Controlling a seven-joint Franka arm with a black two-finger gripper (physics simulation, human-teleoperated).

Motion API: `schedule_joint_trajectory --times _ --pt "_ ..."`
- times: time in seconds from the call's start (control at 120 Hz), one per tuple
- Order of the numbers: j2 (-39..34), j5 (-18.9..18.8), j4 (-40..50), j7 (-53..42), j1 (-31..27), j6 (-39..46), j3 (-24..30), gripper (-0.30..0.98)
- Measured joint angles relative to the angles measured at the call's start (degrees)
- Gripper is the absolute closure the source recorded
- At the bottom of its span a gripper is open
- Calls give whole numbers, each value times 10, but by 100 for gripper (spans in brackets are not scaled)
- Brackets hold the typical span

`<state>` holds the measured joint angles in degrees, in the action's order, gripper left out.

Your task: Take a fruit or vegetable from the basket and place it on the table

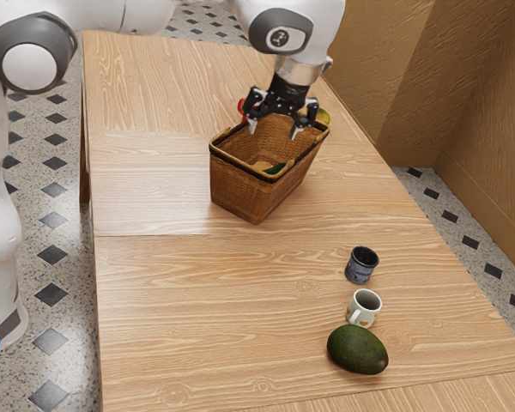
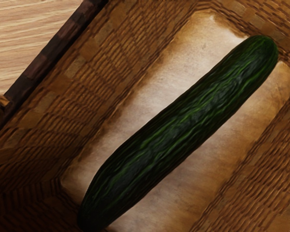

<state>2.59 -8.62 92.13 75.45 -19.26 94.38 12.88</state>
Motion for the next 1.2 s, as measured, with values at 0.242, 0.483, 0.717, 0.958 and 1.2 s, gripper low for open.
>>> schedule_joint_trajectory --times 0.242,0.483,0.717,0.958,1.2 --pt "11 -28 4 -95 -63 34 5 0" --pt "-2 -40 32 -172 -13 49 6 0" --pt "2 -43 67 -248 -38 76 5 1" --pt "3 -45 76 -335 -54 118 5 3" --pt "4 -43 95 -393 -32 143 5 0"
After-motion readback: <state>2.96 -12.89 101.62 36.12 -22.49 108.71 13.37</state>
